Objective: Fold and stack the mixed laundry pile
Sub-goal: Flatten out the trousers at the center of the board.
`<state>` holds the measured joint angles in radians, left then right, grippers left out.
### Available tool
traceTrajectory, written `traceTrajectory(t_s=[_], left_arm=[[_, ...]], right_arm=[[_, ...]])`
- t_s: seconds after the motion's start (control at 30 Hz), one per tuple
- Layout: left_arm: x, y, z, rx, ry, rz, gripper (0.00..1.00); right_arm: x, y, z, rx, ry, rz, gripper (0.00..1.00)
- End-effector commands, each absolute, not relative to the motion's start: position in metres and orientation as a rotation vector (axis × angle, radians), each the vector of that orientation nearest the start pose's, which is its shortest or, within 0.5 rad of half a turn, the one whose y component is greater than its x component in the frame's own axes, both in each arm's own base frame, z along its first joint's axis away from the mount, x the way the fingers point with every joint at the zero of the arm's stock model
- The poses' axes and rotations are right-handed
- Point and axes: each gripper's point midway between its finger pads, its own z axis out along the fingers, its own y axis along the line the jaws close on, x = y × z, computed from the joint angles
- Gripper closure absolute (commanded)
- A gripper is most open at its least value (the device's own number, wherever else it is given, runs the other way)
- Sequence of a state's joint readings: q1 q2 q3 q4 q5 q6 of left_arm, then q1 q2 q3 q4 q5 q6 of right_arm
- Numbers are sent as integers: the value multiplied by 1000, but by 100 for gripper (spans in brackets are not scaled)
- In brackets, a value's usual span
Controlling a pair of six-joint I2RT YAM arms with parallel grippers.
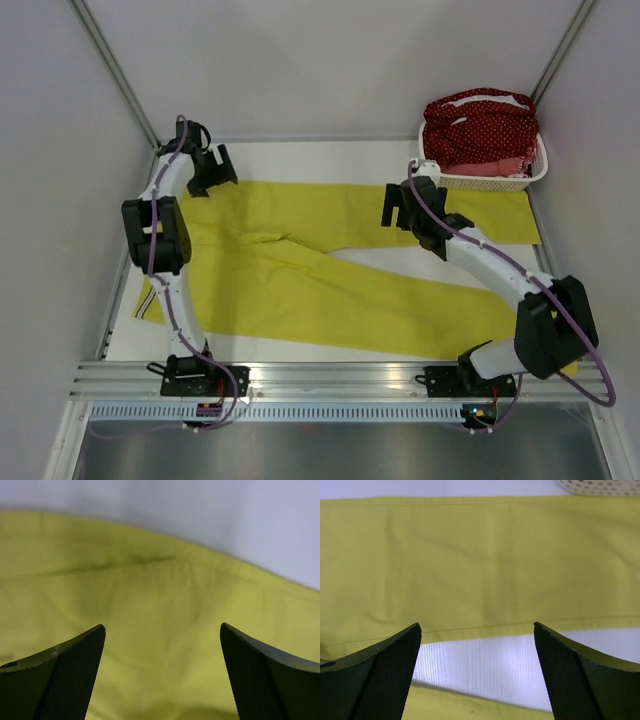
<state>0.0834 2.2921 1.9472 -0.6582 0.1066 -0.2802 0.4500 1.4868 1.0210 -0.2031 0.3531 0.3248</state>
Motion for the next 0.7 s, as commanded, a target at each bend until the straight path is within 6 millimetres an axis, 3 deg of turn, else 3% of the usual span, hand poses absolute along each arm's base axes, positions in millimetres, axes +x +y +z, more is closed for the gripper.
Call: traceTrajectory(t_s=[0.0,0.03,0.07,0.1,0.13,0.17,0.2,0.23,0.27,0.3,0.47,0.67], left_arm=[[508,24,168,-531,2360,-168,0],[477,24,178,-606,2342,-160,0],[460,27,177,-657,2339,-132,0],[431,29,150,-723,2396,-86,0],[416,29,148,-795,2382,-91,0],[399,28,160,-821,2345,-92,0],[370,33,133,-887,2387,-29,0],[357,34,128,-958,2370,-17,0],[343,35,132,-984,2344,-6,0],[320,38,109,-1036,2380,46,0],[271,41,90,-1208,2374,62,0],[213,83,71,-1551,2222,63,0]], right_arm=[[358,107,145,309,2185,28,2],[341,101,138,335,2204,41,2],[323,97,126,404,2247,54,2],[309,92,117,448,2270,47,2],[286,82,102,491,2297,35,2],[268,74,88,540,2335,12,2],[256,71,79,617,2338,22,2],[238,63,63,655,2354,15,2],[232,61,57,672,2357,23,2],[227,63,52,675,2367,49,2],[243,63,46,639,2324,53,2],[274,46,21,611,2348,-189,2]])
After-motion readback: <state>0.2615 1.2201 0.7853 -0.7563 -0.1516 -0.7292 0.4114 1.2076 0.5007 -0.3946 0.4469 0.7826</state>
